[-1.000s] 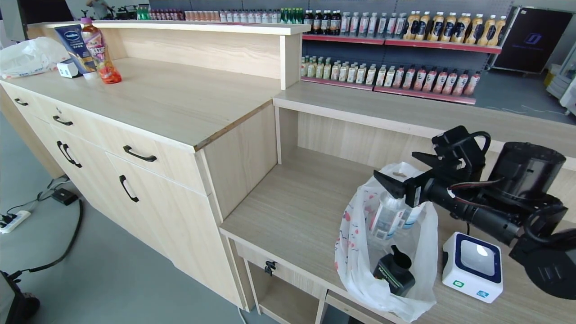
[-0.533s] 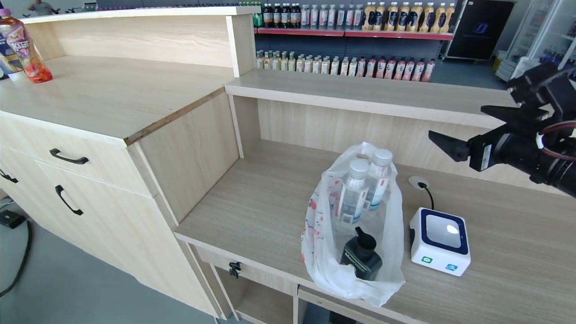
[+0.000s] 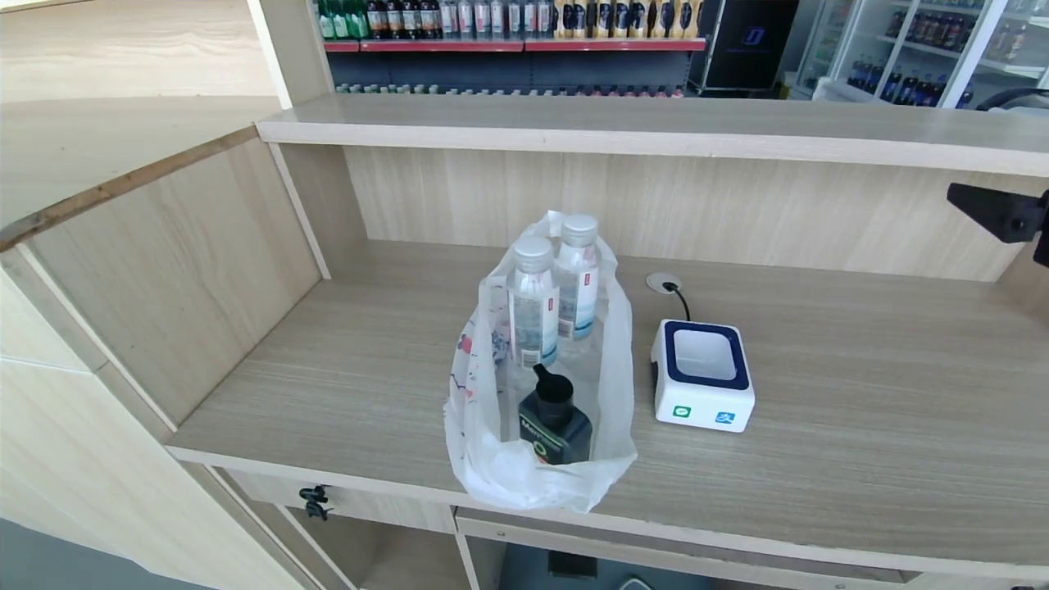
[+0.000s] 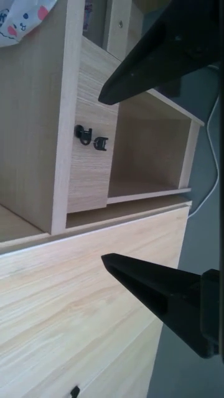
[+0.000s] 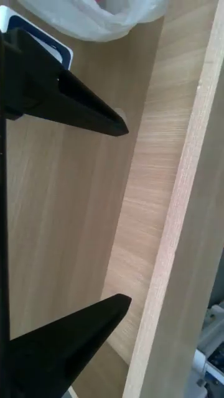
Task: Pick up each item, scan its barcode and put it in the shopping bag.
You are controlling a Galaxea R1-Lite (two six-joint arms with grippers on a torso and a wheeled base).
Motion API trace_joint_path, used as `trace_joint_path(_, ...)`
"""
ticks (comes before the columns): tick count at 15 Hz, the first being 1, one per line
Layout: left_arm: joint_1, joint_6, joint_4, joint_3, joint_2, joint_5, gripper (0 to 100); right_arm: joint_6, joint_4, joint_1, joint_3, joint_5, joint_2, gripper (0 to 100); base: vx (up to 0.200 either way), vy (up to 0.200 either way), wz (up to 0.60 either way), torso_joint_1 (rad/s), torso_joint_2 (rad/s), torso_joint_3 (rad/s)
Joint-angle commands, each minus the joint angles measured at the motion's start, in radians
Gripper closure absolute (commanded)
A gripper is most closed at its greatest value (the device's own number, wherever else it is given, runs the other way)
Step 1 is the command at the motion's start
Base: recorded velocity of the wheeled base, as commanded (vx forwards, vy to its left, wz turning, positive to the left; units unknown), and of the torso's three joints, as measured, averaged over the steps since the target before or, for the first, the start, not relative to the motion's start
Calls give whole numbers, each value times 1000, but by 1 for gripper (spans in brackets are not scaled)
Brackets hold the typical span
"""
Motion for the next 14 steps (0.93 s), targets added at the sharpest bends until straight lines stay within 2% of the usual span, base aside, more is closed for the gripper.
trace_joint_path(1, 0, 1, 0, 0, 0, 0, 0, 14, 1, -133, 195, 4, -170, 0, 0, 0, 0, -22, 110, 71)
trace_joint_path(2, 0, -1, 0, 0, 0, 0, 0, 34, 7, -174, 296, 4, -254, 0, 0, 0, 0, -17, 56, 41)
trace_joint_path(4, 0, -1, 0, 0, 0, 0, 0, 102, -7, -177, 439, -4, -353, 0, 0, 0, 0, 0, 0, 0)
trace_joint_path(8, 0, -1, 0, 0, 0, 0, 0, 100, -10, -169, 606, 10, -523, 0, 0, 0, 0, 0, 0, 0)
trace_joint_path(11, 0, -1, 0, 0, 0, 0, 0, 112, -35, -172, 848, 65, -667, 0, 0, 0, 0, 0, 0, 0)
trace_joint_path(12, 0, 1, 0, 0, 0, 0, 0, 128, 27, -165, 884, 65, -753, 0, 0, 0, 0, 0, 0, 0)
trace_joint_path(13, 0, -1, 0, 0, 0, 0, 0, 143, 183, -145, 884, 64, -836, 0, 0, 0, 0, 0, 0, 0)
trace_joint_path(14, 0, 1, 0, 0, 0, 0, 0, 142, 272, -126, 884, 50, -931, 0, 0, 0, 0, 0, 0, 0)
